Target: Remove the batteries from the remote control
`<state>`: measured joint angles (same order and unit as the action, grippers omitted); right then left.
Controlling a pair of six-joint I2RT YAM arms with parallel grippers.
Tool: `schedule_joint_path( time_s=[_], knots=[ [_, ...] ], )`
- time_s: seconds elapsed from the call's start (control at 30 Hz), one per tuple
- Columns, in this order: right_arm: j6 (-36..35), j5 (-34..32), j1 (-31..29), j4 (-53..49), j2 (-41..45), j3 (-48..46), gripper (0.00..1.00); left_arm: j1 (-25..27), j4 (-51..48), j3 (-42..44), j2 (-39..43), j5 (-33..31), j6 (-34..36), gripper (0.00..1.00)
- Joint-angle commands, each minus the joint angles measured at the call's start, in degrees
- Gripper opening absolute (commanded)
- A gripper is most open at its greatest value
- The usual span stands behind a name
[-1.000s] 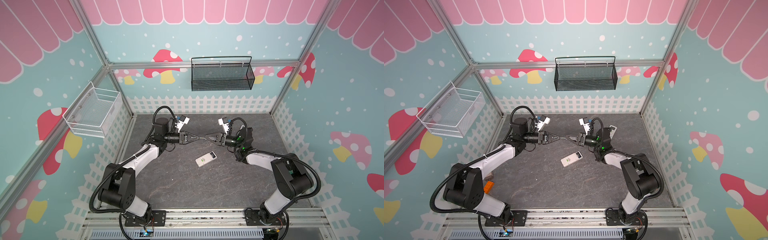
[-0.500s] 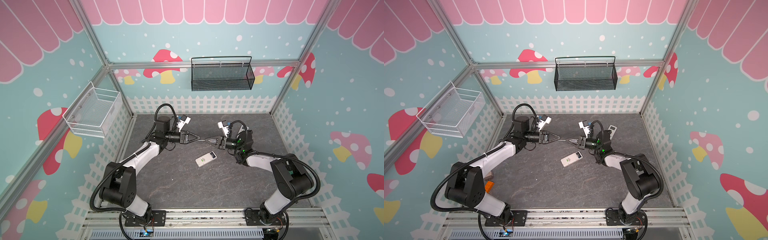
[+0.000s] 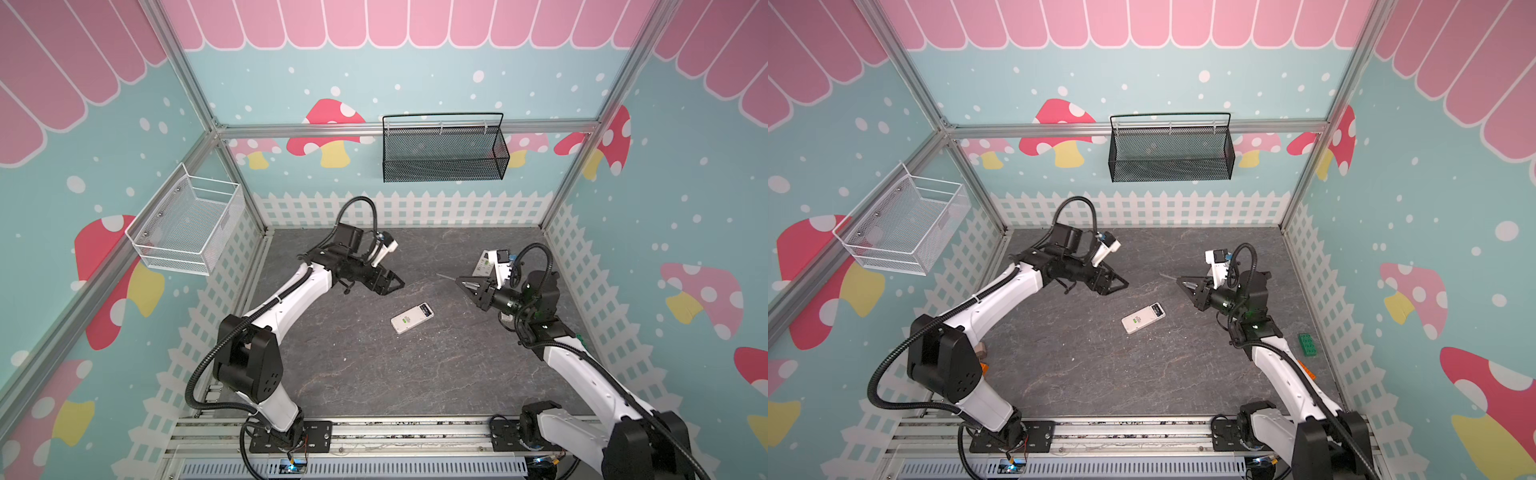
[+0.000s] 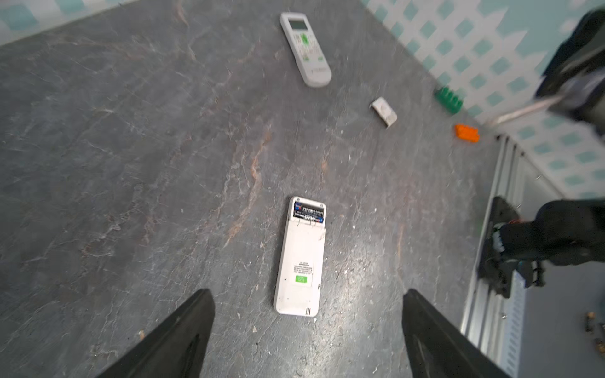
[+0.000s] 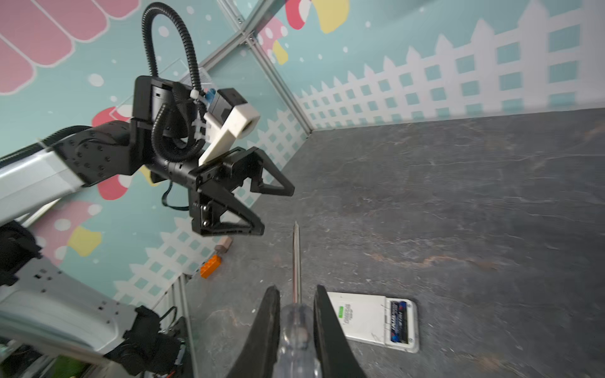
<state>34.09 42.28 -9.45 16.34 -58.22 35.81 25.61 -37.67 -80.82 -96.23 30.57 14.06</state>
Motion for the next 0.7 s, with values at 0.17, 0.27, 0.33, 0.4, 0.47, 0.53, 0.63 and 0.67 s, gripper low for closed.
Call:
schedule_joint_path(
  time_s=[0.17,0.27,0.33,0.4,0.47,0.53,0.63,0.67],
  knots=[
    [-25.8,-22.3,0.3,-25.0,10.4,3.7,0.0,9.5,-2.3,1.5,-4.1,-13.8,6.1,0.98],
    [-32.4,-29.0,0.4,-29.2,12.3,5.4,0.0,11.7,-3.0,1.2,-6.4,-13.5,7.3,0.98],
    [-34.6,-31.9,0.3,-30.1,14.4,4.9,0.0,12.5,-3.5,0.9,-7.7,-12.7,7.9,0.98],
    [-36.3,-33.6,0.4,-29.8,17.1,3.2,0.0,13.3,-4.3,0.0,-8.8,-12.8,7.9,0.98],
    [-37.5,-34.8,0.3,-29.1,19.7,0.5,0.0,13.8,-4.1,-0.4,-9.9,-13.4,7.5,0.98],
    [-38.0,-35.9,0.4,-28.9,21.6,-1.9,0.0,14.2,-4.0,-0.6,-10.8,-14.3,7.3,0.98],
    [-38.8,-35.9,0.3,-27.3,24.2,-4.4,0.0,15.2,-4.3,-1.5,-12.9,-17.0,6.7,0.98],
    [-38.7,-36.7,0.4,-26.6,24.9,-4.8,0.0,15.4,-4.4,-2.0,-13.8,-17.5,6.5,0.98]
  ],
)
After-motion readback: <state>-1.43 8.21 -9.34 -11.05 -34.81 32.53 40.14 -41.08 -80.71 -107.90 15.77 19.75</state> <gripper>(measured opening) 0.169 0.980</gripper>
